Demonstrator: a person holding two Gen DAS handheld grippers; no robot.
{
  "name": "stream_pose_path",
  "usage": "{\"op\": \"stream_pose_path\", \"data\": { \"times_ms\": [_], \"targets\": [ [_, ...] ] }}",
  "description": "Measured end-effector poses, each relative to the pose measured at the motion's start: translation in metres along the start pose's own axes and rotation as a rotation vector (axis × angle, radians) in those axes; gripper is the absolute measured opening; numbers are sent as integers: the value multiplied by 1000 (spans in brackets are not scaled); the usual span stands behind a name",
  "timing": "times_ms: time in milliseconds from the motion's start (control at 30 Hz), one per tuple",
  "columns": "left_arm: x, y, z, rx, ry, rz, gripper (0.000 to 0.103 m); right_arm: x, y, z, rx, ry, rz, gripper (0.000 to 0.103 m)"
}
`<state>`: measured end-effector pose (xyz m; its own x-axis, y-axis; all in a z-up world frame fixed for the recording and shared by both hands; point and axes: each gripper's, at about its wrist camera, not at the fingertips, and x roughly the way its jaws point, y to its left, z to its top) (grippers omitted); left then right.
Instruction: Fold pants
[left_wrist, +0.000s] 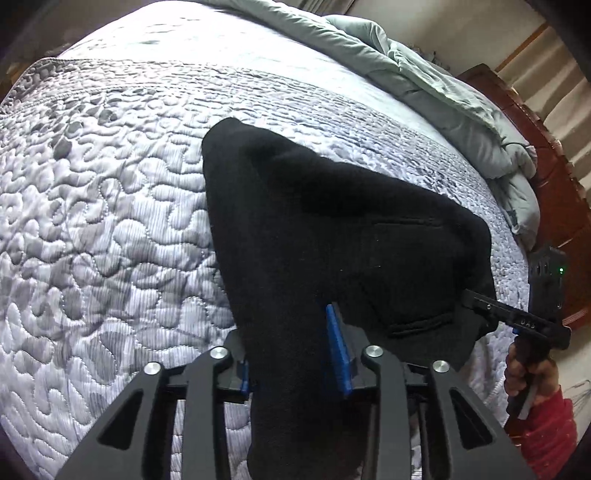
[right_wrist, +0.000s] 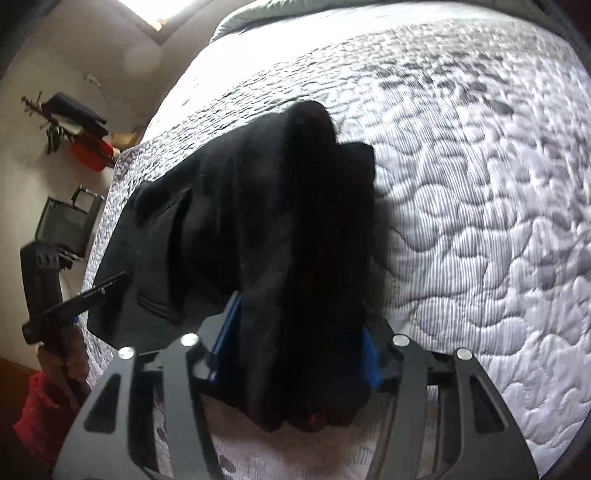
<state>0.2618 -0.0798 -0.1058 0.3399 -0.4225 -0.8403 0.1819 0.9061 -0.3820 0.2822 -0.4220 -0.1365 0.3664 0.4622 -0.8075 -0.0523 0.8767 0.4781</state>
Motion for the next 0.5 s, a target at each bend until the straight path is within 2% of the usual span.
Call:
{"op": "stream_pose_path", "data": {
  "times_ms": [167, 267, 300, 333, 400, 500],
  "targets": [
    [1, -6, -6, 41, -15, 50, 42, 2, -10, -9, 39, -30, 39, 59],
    [4, -6, -7, 23, -25, 66, 53, -1, -8, -12, 34, -32, 27, 61],
    [3, -5, -7, 14, -31, 76, 57, -2, -5, -14, 37, -33, 27, 64],
    [0, -3, -7, 5, -38, 89, 59, -5, -4, -16, 38, -36, 25, 72],
    [-10, -2, -11, -2, -52, 130, 62, -19, 0, -20, 43, -59, -23, 80],
    [-31, -10, -21, 26, -85, 262, 70, -40, 5, -30, 56, -91, -71, 83]
  ]
}}
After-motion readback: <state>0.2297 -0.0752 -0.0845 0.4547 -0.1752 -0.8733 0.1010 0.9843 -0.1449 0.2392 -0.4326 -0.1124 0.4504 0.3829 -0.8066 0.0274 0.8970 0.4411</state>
